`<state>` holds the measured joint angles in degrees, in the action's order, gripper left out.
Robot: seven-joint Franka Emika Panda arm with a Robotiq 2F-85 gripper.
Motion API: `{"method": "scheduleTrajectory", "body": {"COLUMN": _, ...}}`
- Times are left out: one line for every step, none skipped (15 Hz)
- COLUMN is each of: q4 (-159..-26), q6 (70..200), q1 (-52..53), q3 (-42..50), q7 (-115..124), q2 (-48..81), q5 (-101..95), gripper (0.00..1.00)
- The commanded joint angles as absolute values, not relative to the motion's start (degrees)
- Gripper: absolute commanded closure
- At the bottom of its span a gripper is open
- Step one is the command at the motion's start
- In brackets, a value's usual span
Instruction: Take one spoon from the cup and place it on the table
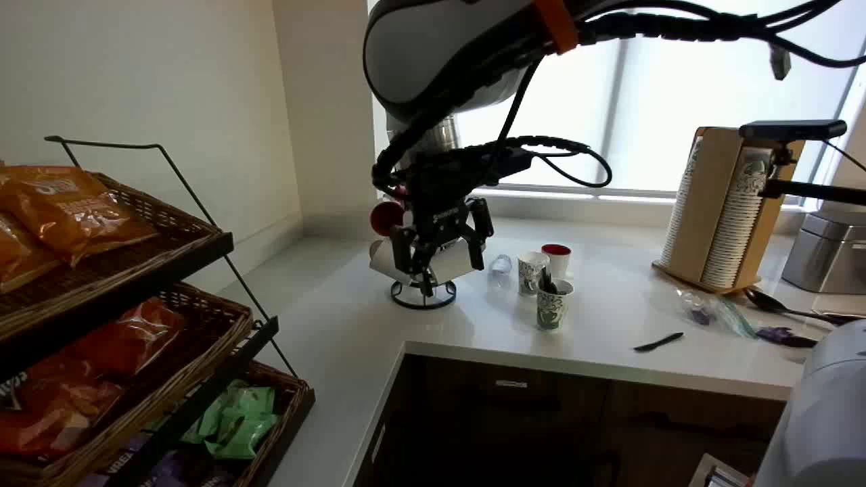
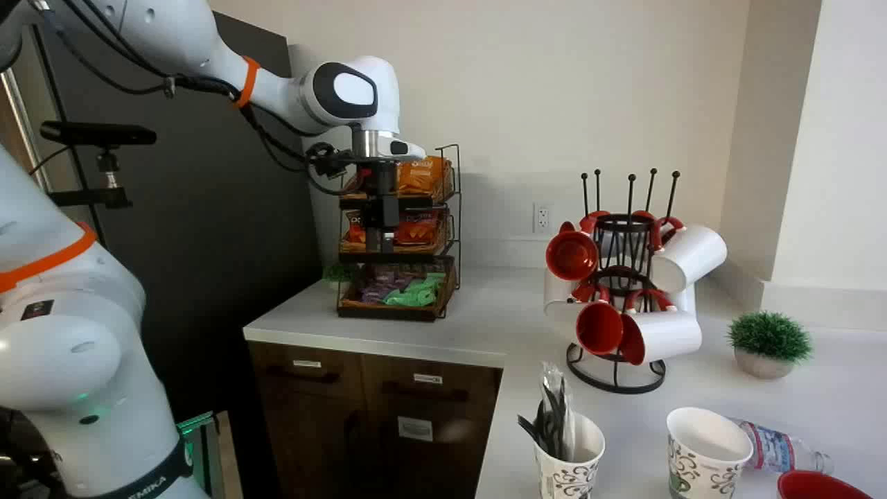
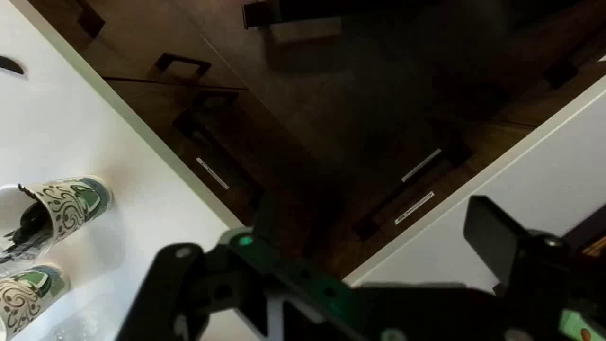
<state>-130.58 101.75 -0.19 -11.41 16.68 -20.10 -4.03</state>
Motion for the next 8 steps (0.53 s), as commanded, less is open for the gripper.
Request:
{"method": "scheduleTrajectory", "body": {"q4": -130.48, "q6": 101.62, "q1": 1.14, "q3": -10.23, "q7": 17.03, "q2": -19.99, "q5": -4.41, "gripper": 0.0}}
{"method": "scheduleTrajectory", "body": {"q4": -130.48, "q6": 101.62, "q1": 1.15, "q3": -10.25, "q7": 17.03, "q2": -19.98, "q5": -4.41, "gripper": 0.0}}
{"method": "scheduleTrajectory", "body": {"q4": -130.48, "q6": 101.62, "q1": 1.14, "q3": -10.24, "q7": 17.03, "q2": -19.98, "q5": -4.41, "gripper": 0.0}}
{"method": "scheduleTrajectory", "body": {"q4": -130.48, "q6": 101.62, "q1": 1.14, "q3": -10.24, "q7": 17.03, "q2": -19.98, "q5": -4.41, "gripper": 0.0}}
{"method": "scheduleTrajectory", "body": {"q4": -130.48, "q6": 101.62, "q1": 1.14, "q3": -10.24, "q7": 17.03, "q2": -19.98, "q5": -4.41, "gripper": 0.0}}
{"method": "scheduleTrajectory", "body": {"q4": -130.48, "q6": 101.62, "q1": 1.14, "q3": -10.24, "q7": 17.03, "q2": -19.98, "q5": -4.41, "gripper": 0.0}}
{"method": "scheduleTrajectory", "body": {"q4": -130.48, "q6": 101.62, "q1": 1.14, "q3": -10.24, "q7": 17.03, "q2": -19.98, "q5": -4.41, "gripper": 0.0}}
{"method": "scheduleTrajectory", "body": {"q4": -130.08, "q6": 101.1, "q1": 0.89, "q3": -10.02, "q7": 17.43, "q2": -19.49, "q5": -4.05, "gripper": 0.0}}
